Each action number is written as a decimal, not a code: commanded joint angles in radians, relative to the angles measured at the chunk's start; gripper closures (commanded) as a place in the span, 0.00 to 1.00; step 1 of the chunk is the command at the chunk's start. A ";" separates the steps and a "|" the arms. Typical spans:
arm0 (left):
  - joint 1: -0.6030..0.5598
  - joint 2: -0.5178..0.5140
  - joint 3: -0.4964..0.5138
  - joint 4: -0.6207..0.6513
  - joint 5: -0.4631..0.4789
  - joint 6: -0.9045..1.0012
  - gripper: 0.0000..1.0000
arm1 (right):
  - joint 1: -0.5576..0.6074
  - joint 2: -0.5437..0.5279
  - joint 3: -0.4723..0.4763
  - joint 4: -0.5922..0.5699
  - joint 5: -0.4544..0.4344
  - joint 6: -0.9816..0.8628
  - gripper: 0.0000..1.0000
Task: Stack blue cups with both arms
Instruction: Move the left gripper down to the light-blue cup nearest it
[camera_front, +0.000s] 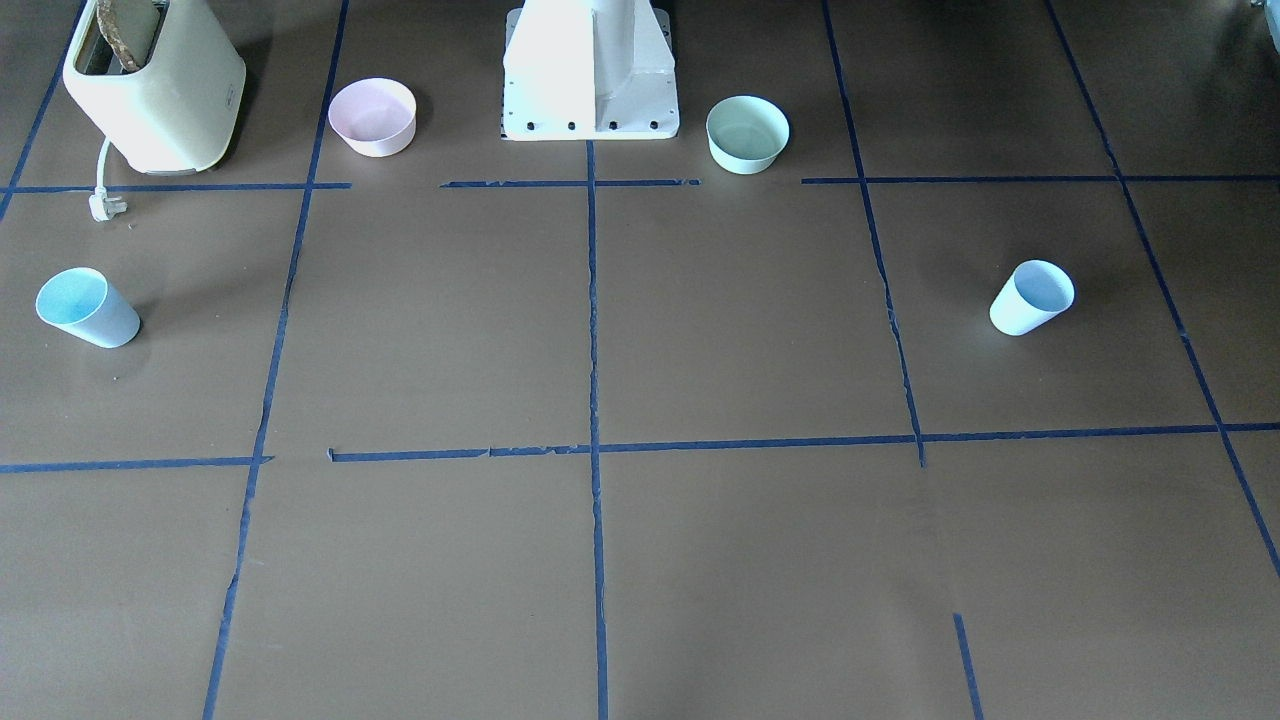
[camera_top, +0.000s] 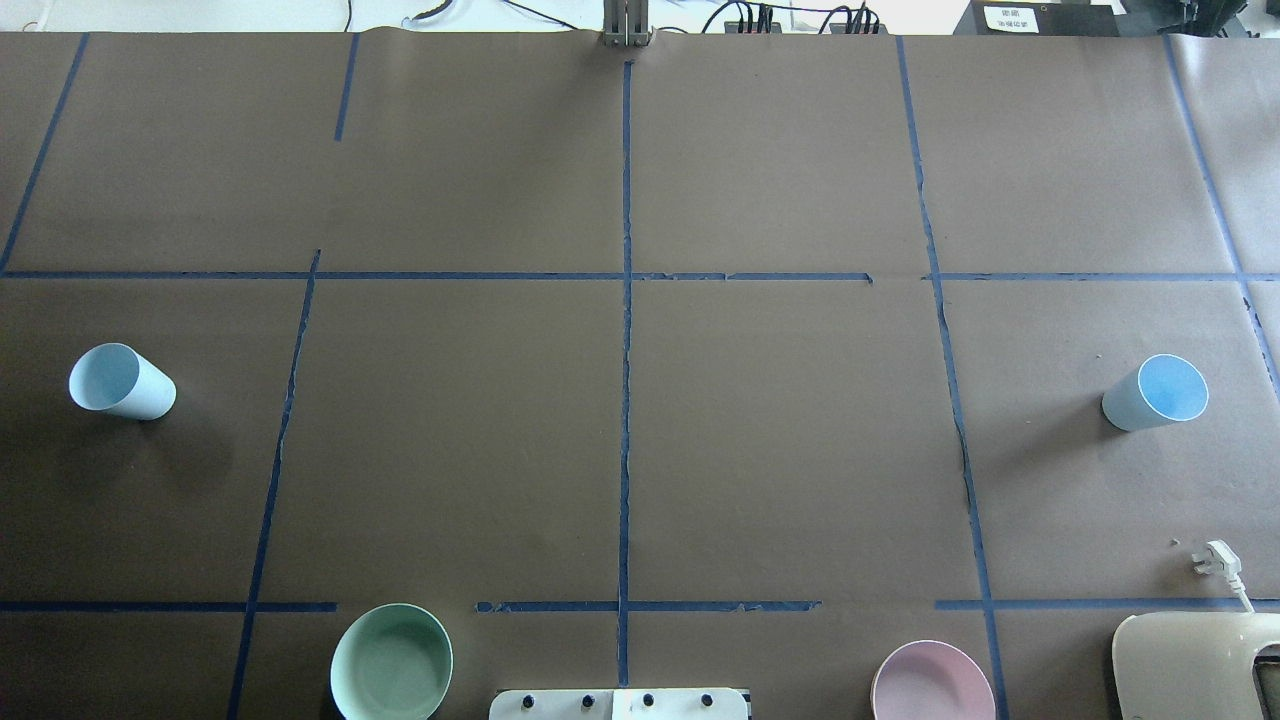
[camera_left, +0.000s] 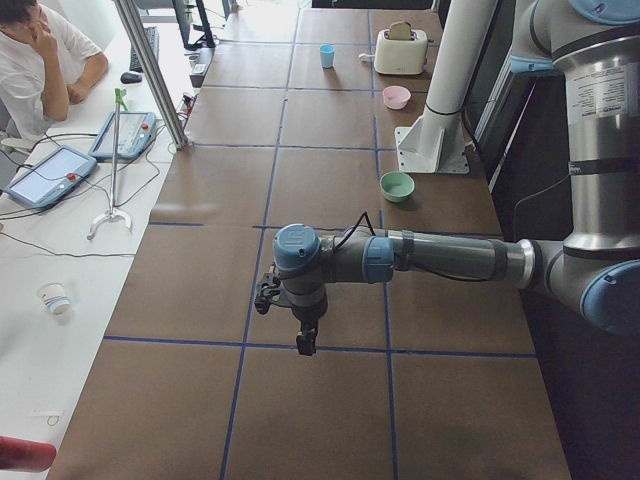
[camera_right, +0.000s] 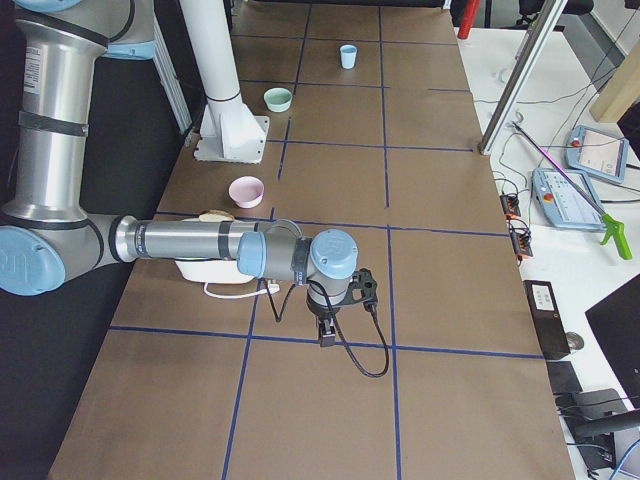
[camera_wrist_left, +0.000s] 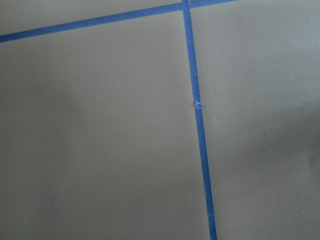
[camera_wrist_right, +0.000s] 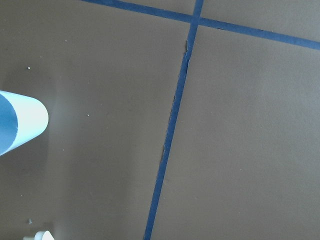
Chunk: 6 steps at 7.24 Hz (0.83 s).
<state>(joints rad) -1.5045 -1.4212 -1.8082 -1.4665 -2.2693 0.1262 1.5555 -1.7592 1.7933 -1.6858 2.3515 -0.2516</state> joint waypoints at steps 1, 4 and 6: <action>0.001 -0.112 0.021 -0.107 0.004 -0.003 0.00 | -0.002 0.003 0.001 0.000 0.002 0.002 0.00; 0.085 -0.117 0.017 -0.206 -0.025 -0.133 0.00 | -0.003 0.004 0.001 0.000 0.017 0.000 0.00; 0.238 -0.059 0.004 -0.431 -0.018 -0.512 0.00 | -0.003 0.004 0.000 0.000 0.028 0.000 0.00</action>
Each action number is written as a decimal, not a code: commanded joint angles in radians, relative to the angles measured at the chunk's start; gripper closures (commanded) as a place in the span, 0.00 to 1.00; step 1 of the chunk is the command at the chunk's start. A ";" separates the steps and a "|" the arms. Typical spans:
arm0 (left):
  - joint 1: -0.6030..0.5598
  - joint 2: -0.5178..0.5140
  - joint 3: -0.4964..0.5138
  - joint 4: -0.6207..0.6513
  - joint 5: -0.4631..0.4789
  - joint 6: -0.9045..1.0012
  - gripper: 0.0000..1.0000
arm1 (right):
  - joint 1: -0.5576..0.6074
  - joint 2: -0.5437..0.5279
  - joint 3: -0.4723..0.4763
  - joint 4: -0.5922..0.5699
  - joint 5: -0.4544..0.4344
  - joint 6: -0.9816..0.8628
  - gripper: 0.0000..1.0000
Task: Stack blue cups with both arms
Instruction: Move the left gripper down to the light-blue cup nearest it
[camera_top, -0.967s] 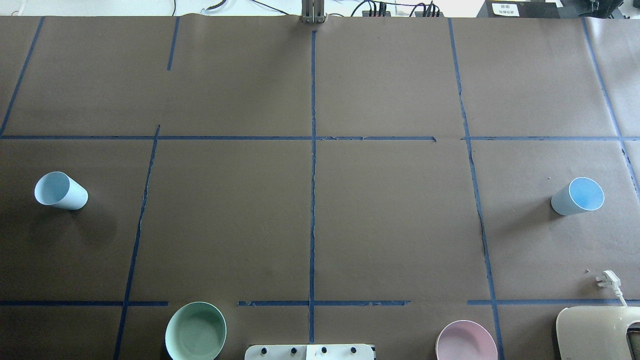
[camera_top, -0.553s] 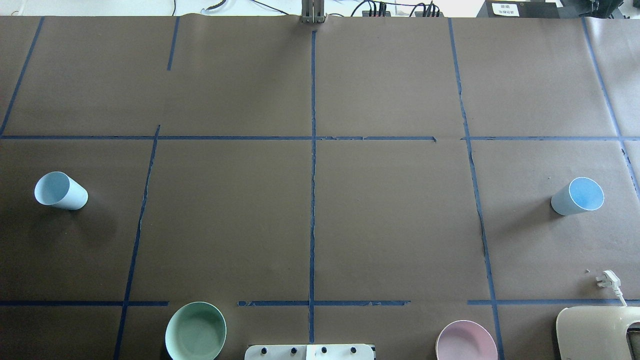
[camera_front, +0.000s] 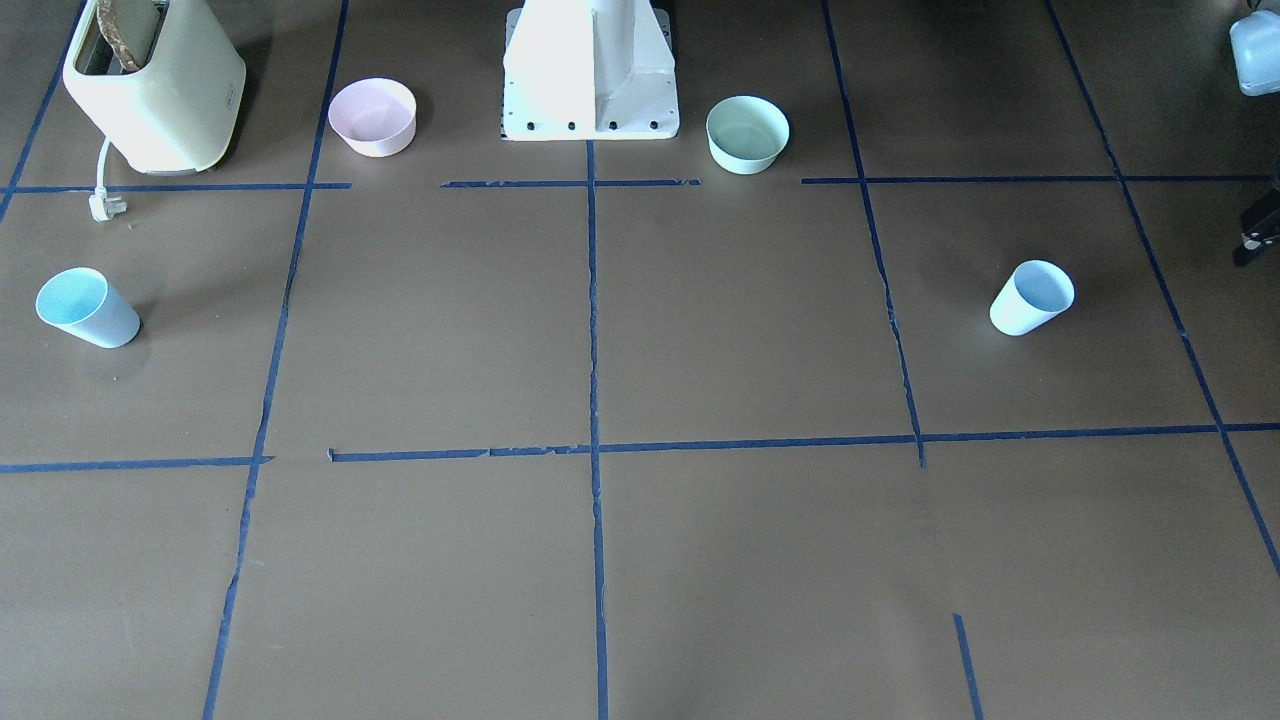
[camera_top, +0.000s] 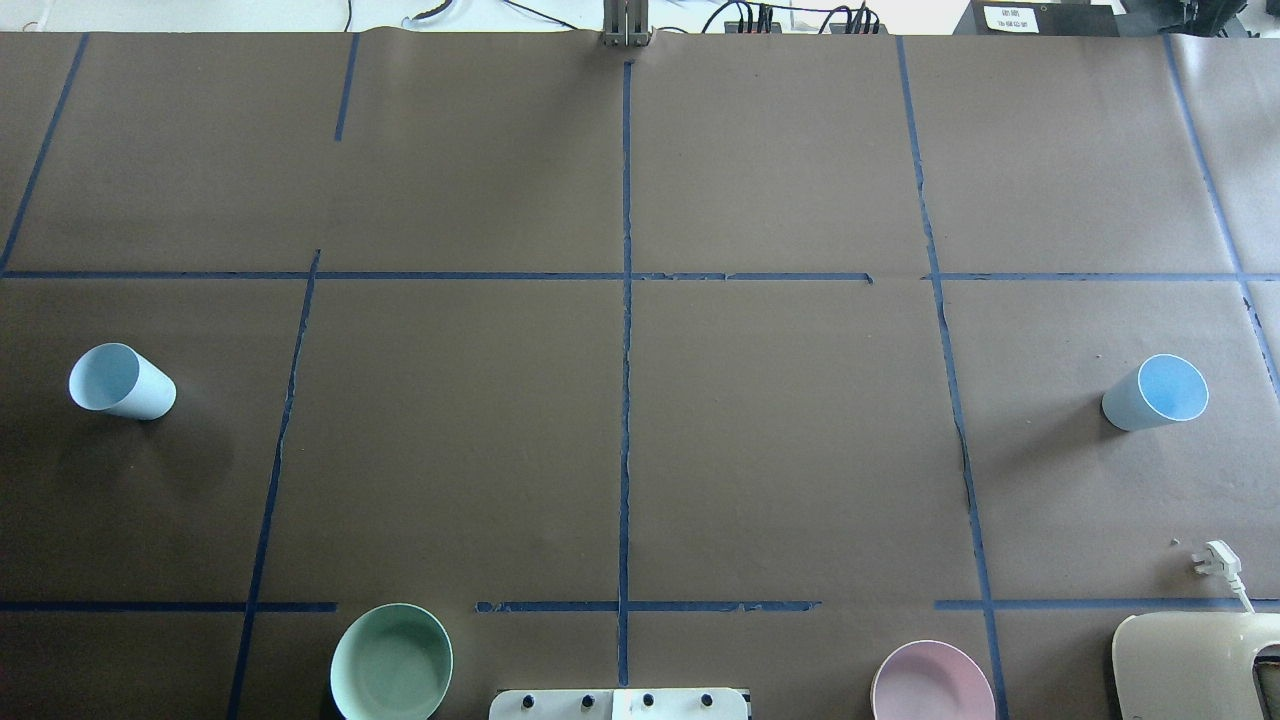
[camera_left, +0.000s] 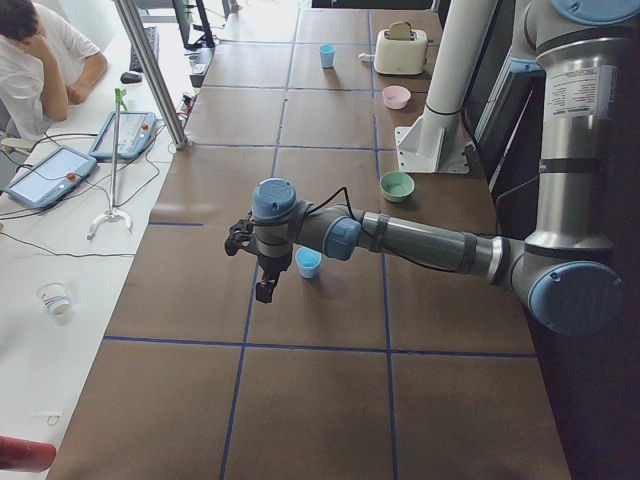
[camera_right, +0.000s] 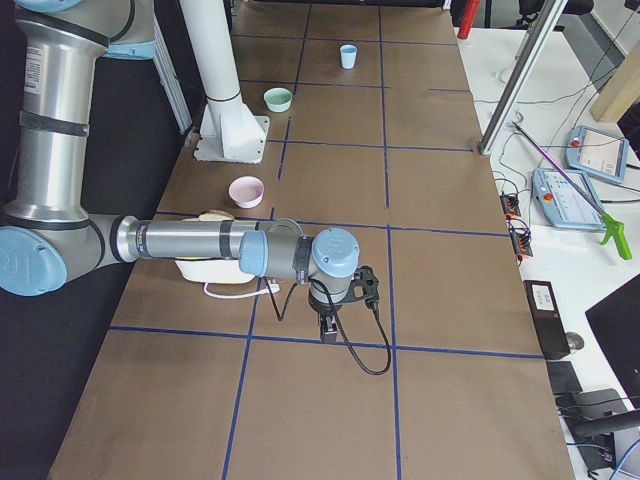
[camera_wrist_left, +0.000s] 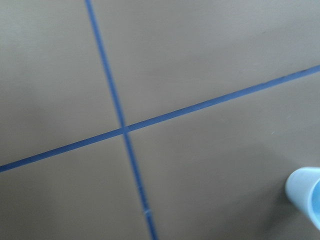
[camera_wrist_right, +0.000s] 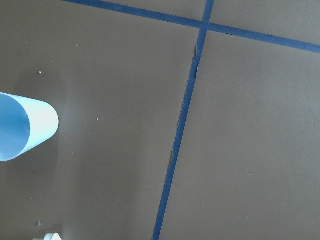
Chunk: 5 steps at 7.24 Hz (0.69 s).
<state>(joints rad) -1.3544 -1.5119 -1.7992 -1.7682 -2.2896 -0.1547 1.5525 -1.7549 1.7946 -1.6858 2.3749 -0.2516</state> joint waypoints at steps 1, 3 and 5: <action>0.165 0.062 -0.005 -0.220 0.007 -0.408 0.00 | 0.000 0.000 -0.001 0.000 0.006 0.000 0.00; 0.309 0.085 0.007 -0.354 0.118 -0.676 0.00 | 0.000 0.000 -0.001 0.000 0.006 0.000 0.00; 0.376 0.085 0.023 -0.373 0.188 -0.698 0.00 | -0.002 0.000 -0.001 0.000 0.006 0.000 0.00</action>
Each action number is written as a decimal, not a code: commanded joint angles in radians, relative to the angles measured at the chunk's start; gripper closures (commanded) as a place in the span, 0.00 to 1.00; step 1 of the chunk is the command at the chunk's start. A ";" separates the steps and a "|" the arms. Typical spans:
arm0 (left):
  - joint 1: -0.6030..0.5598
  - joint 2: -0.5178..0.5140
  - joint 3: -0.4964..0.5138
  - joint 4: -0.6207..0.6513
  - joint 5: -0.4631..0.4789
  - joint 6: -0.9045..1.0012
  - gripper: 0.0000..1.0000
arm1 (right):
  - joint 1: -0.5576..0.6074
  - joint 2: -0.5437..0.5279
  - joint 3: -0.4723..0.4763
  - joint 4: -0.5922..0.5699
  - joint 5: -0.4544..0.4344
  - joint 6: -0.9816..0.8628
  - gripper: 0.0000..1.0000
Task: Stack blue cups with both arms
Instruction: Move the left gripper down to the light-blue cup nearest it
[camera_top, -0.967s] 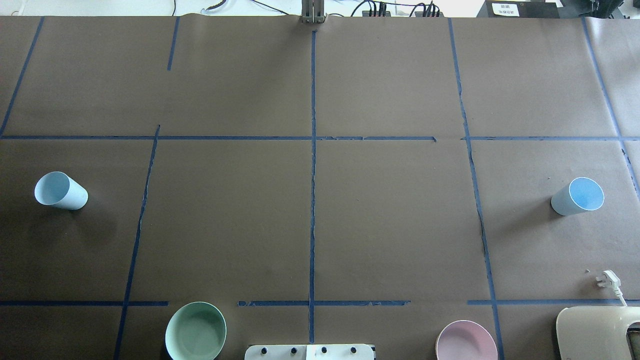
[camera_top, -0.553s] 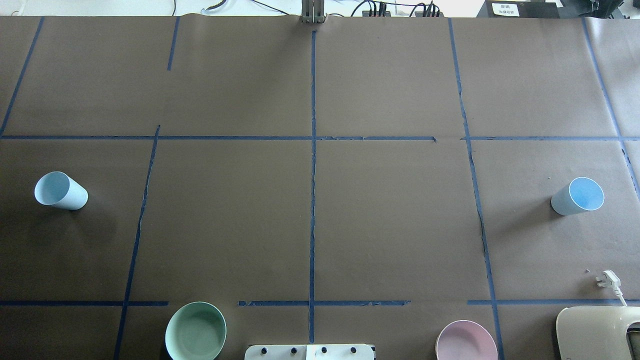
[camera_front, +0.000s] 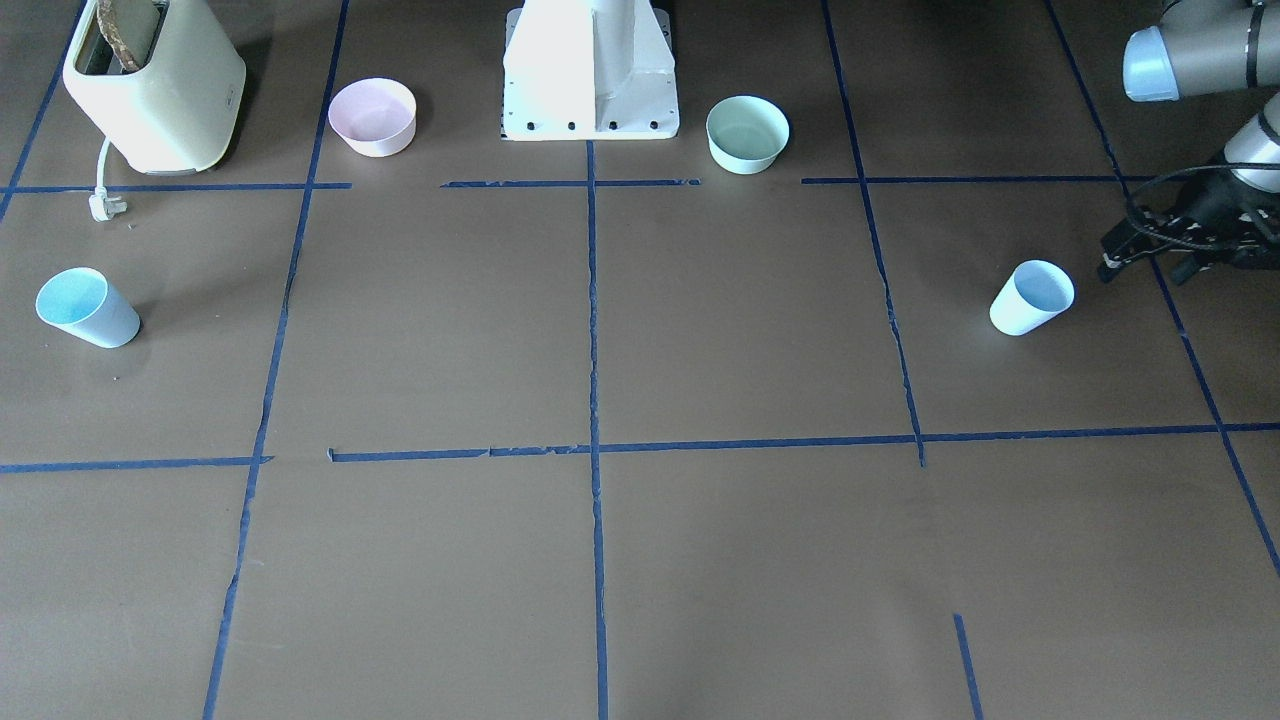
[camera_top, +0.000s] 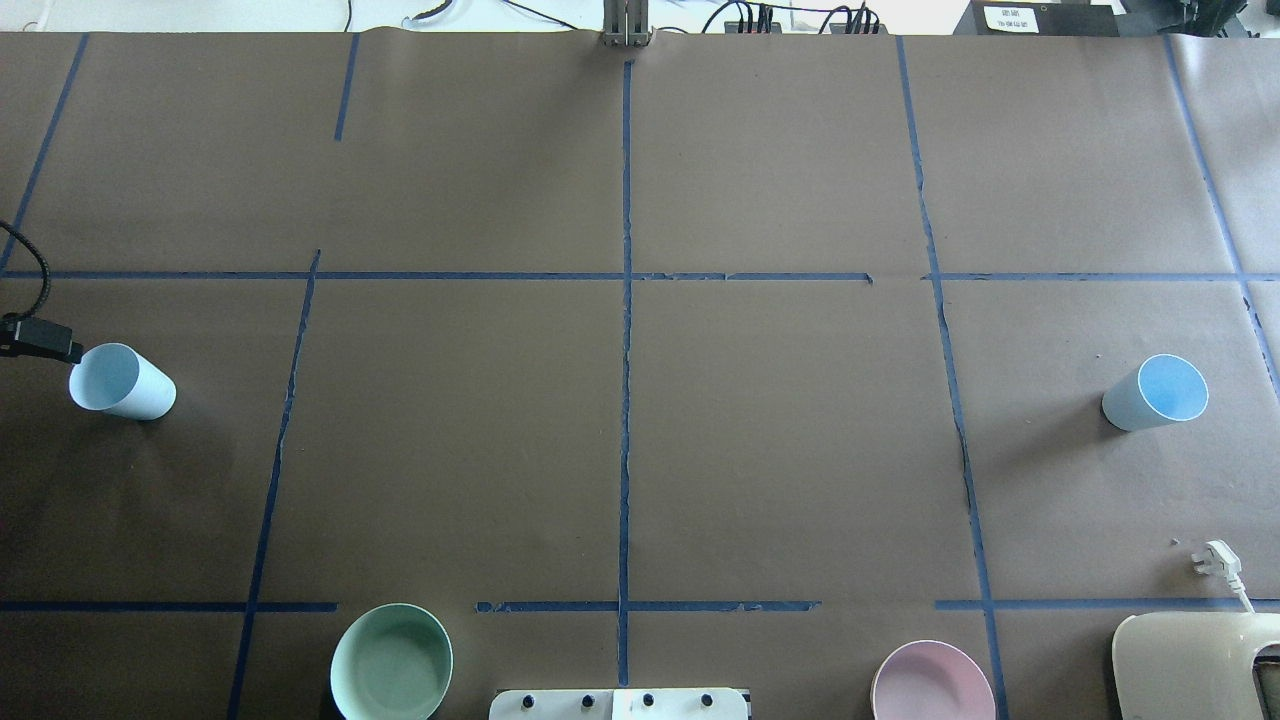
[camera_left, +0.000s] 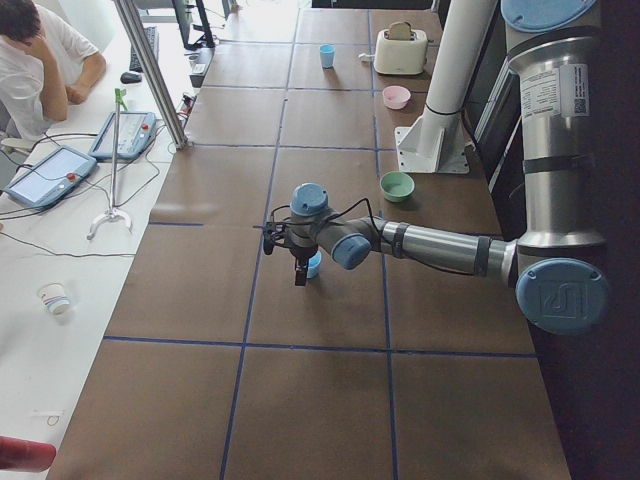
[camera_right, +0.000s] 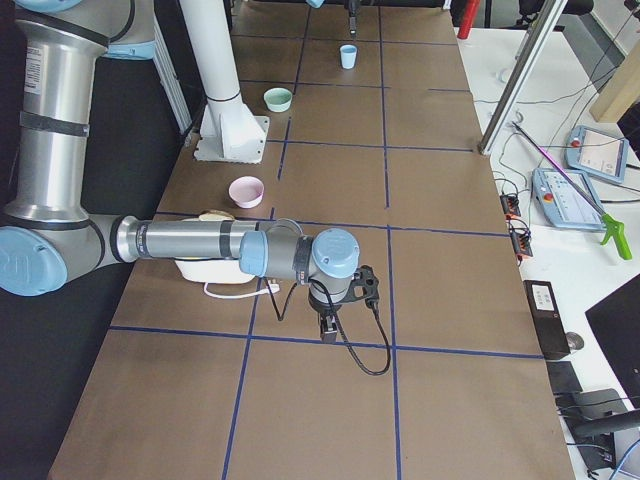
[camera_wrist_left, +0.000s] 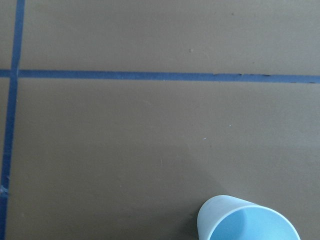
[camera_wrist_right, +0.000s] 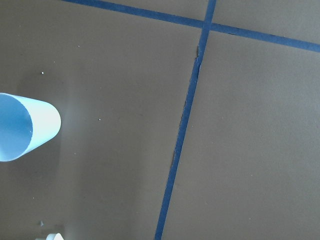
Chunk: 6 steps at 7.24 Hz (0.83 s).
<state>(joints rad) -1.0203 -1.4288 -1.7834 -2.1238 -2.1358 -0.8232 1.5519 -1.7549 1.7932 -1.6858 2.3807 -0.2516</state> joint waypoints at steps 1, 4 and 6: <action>0.055 0.002 0.013 -0.018 0.034 -0.030 0.00 | 0.000 0.000 0.000 0.000 0.000 0.000 0.00; 0.086 -0.008 0.047 -0.016 0.025 -0.037 0.73 | 0.001 -0.003 0.000 0.000 0.000 0.000 0.00; 0.086 -0.021 0.059 -0.018 0.022 -0.037 0.94 | 0.001 -0.003 0.000 0.000 0.000 0.000 0.00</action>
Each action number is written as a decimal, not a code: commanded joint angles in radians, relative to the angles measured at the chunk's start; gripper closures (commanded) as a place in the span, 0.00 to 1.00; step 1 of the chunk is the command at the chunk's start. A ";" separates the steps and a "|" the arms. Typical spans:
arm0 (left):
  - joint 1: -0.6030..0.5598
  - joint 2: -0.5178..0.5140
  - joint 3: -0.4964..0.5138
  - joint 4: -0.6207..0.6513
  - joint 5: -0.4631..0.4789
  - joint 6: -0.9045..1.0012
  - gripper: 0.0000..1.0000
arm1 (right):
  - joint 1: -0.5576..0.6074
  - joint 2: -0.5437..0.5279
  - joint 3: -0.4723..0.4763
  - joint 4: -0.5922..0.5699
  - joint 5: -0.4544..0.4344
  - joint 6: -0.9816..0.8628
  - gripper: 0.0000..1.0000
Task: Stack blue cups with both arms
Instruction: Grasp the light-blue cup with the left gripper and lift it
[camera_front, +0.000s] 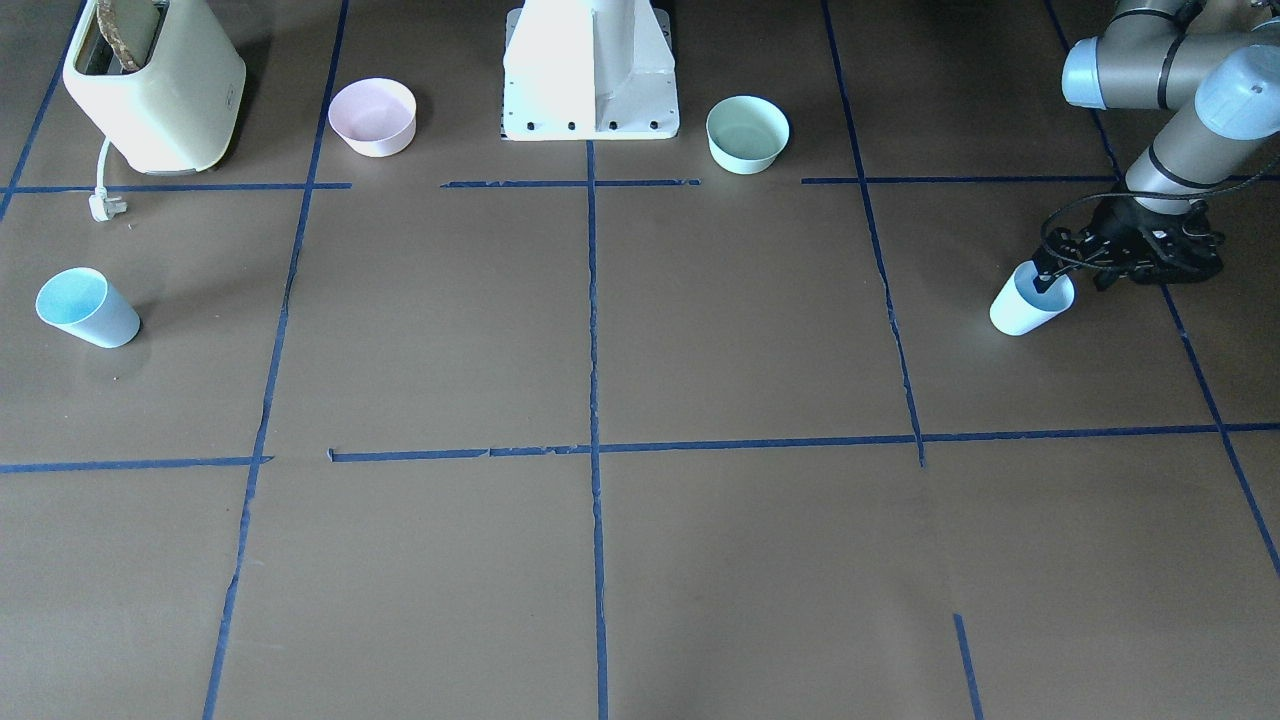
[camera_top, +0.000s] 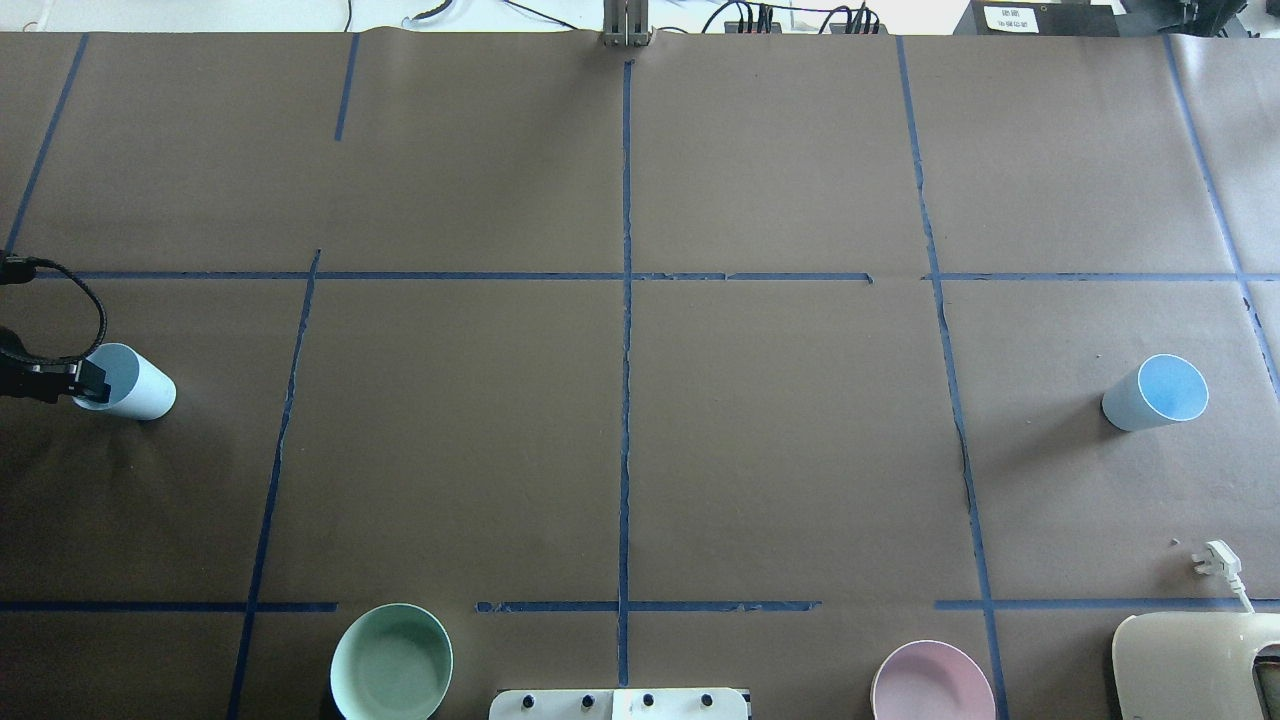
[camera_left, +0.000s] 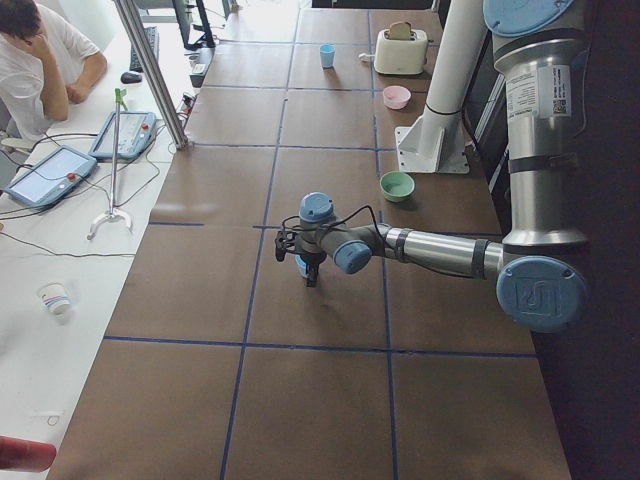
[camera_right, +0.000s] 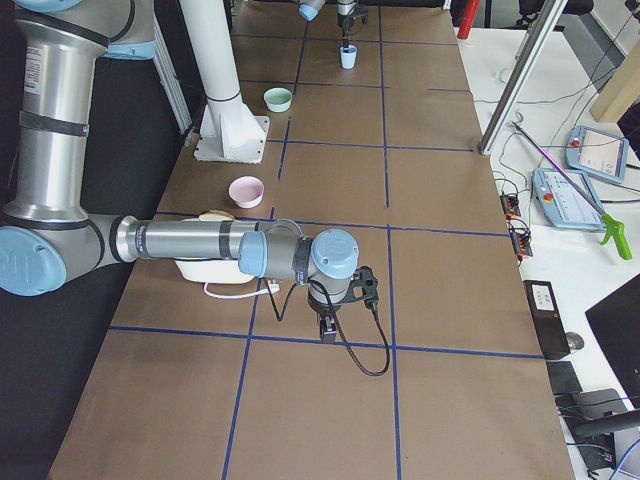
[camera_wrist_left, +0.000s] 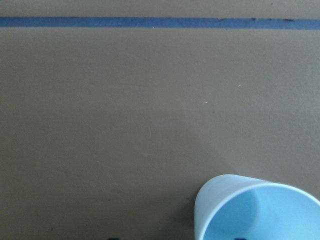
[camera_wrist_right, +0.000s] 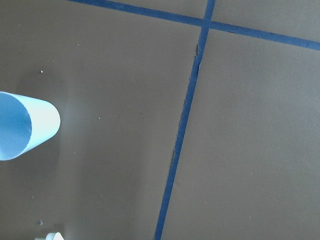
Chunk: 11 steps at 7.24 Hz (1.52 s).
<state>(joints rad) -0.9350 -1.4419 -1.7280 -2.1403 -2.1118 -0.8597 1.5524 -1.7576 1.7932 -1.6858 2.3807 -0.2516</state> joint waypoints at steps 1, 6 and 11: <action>0.001 -0.018 -0.007 0.000 -0.017 -0.001 1.00 | 0.000 0.000 0.002 0.000 0.000 0.000 0.00; -0.019 -0.338 -0.097 0.327 -0.201 -0.005 1.00 | 0.000 0.000 0.005 0.000 0.002 0.000 0.00; 0.310 -0.892 0.112 0.577 0.073 -0.442 1.00 | 0.000 0.000 0.009 0.000 0.009 0.000 0.00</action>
<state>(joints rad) -0.7084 -2.2162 -1.7184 -1.5627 -2.1109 -1.1877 1.5524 -1.7579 1.8024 -1.6858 2.3892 -0.2516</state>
